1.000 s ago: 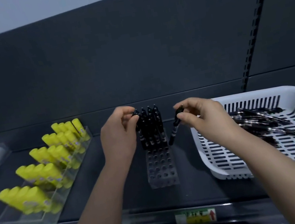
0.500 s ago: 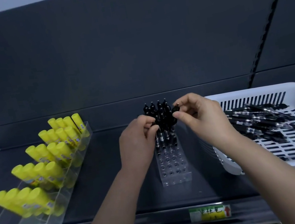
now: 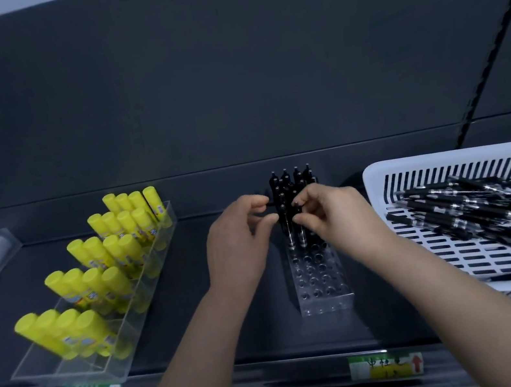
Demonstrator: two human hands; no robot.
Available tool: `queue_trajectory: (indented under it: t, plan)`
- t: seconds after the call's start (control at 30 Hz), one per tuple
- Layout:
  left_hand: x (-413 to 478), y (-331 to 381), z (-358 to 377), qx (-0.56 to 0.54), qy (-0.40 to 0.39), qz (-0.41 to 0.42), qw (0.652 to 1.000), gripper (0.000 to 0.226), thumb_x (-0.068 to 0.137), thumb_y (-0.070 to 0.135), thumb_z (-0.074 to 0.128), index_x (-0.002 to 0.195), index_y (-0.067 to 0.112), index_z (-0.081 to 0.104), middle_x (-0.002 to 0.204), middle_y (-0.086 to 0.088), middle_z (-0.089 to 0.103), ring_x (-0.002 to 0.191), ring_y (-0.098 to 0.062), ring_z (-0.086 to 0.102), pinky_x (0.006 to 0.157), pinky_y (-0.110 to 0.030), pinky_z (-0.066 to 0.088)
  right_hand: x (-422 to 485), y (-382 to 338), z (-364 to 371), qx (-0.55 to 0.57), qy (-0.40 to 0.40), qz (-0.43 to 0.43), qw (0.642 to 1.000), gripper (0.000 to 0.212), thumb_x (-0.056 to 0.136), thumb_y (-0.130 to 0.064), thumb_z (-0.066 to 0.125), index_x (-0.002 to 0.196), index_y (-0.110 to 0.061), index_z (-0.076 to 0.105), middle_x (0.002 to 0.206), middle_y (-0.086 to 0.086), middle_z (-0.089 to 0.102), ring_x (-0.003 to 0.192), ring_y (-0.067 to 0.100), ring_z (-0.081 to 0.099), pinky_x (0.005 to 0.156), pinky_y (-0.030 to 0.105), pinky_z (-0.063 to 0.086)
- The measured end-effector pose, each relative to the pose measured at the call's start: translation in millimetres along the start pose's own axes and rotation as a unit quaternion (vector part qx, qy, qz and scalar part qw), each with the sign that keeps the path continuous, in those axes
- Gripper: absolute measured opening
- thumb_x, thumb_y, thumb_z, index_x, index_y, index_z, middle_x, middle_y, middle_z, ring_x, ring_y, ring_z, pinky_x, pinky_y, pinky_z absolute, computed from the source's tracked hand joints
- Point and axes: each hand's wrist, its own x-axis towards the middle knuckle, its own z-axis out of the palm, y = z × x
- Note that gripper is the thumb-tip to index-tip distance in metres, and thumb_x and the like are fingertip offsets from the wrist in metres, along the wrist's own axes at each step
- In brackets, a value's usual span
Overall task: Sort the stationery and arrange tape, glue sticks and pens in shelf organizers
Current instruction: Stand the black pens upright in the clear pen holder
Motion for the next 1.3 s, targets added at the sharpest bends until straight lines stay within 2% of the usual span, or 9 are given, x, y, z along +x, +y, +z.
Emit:
queue_trajectory:
  t: [0.2,0.33,0.5,0.6,0.83,0.97,1.07,1.2,1.3]
  plan:
    - [1,7,-6,0.004,0.018,0.017,1.000,0.019,0.083,0.018,0.070,0.101,0.023,0.067,0.095,0.012,0.068,0.081,0.002,0.062,0.074,-0.012,0.049,-2,-3,4,-0.023,0.001,0.008,1.000,0.033,0.081,-0.032,0.071,0.105,-0.029,0.048,0.080,-0.016,0.061,0.076,0.012,0.062,0.073,0.037,0.052]
    - [2,22,-2,0.003,0.012,0.043,0.999,0.019,0.085,0.017,0.068,0.103,0.023,0.067,0.094,0.014,0.067,0.082,0.002,0.063,0.076,-0.024,0.053,-10,3,-10,-0.022,-0.002,0.008,1.000,0.031,0.080,-0.036,0.072,0.102,-0.028,0.051,0.087,-0.013,0.065,0.076,0.011,0.061,0.072,0.035,0.051]
    - [5,51,19,0.039,-0.008,0.078,0.996,0.020,0.085,0.014,0.064,0.102,0.024,0.068,0.095,0.015,0.066,0.088,-0.005,0.061,0.078,-0.032,0.053,-26,32,-49,-0.177,0.041,-0.012,0.983,0.009,0.086,-0.026,0.063,0.095,-0.027,0.063,0.088,-0.007,0.067,0.084,0.020,0.063,0.063,0.031,0.046]
    - [2,71,41,0.040,-0.016,0.117,0.992,0.021,0.083,0.007,0.065,0.100,0.019,0.070,0.096,0.010,0.067,0.092,-0.011,0.060,0.079,-0.031,0.051,-41,58,-75,-0.210,0.039,0.025,0.976,0.011,0.087,-0.023,0.061,0.095,-0.029,0.066,0.090,-0.009,0.067,0.086,0.017,0.063,0.062,0.029,0.045]
    - [-5,112,108,0.057,-0.149,0.164,0.973,0.018,0.084,0.011,0.063,0.100,0.018,0.069,0.095,0.008,0.067,0.092,-0.014,0.056,0.080,-0.031,0.045,-87,121,-135,-0.243,0.071,0.116,0.960,0.015,0.087,-0.023,0.061,0.097,-0.031,0.068,0.095,-0.009,0.069,0.087,0.018,0.065,0.066,0.032,0.051]
    - [-9,129,149,0.136,-0.286,0.156,0.936,0.019,0.090,0.022,0.058,0.107,0.025,0.065,0.107,0.010,0.065,0.104,-0.011,0.053,0.086,-0.026,0.042,-106,153,-162,-0.268,0.049,0.159,0.949,0.017,0.088,-0.020,0.058,0.097,-0.032,0.067,0.096,-0.010,0.069,0.088,0.016,0.064,0.063,0.028,0.048]
    - [-12,146,178,0.165,-0.357,0.147,0.907,0.022,0.091,0.022,0.058,0.113,0.025,0.064,0.112,0.008,0.064,0.108,-0.013,0.055,0.091,-0.033,0.047,-120,173,-175,-0.269,0.045,0.183,0.945,0.021,0.089,-0.019,0.055,0.099,-0.032,0.068,0.096,-0.011,0.069,0.087,0.015,0.064,0.058,0.027,0.045]
    - [-9,163,214,0.290,-0.409,0.162,0.850,0.032,0.091,0.015,0.057,0.121,0.025,0.060,0.118,0.002,0.062,0.109,-0.020,0.056,0.091,-0.037,0.049,-133,188,-178,-0.220,0.058,0.214,0.950,0.018,0.089,-0.022,0.054,0.096,-0.033,0.068,0.091,-0.014,0.069,0.084,0.013,0.064,0.055,0.025,0.041]
    - [-8,165,233,0.373,-0.427,0.149,0.810,0.031,0.086,0.001,0.054,0.108,0.020,0.064,0.104,-0.001,0.064,0.096,-0.021,0.059,0.078,-0.034,0.052,-133,191,-178,-0.201,0.052,0.214,0.954,0.015,0.088,-0.024,0.056,0.096,-0.032,0.067,0.087,-0.013,0.069,0.083,0.013,0.064,0.058,0.027,0.049]
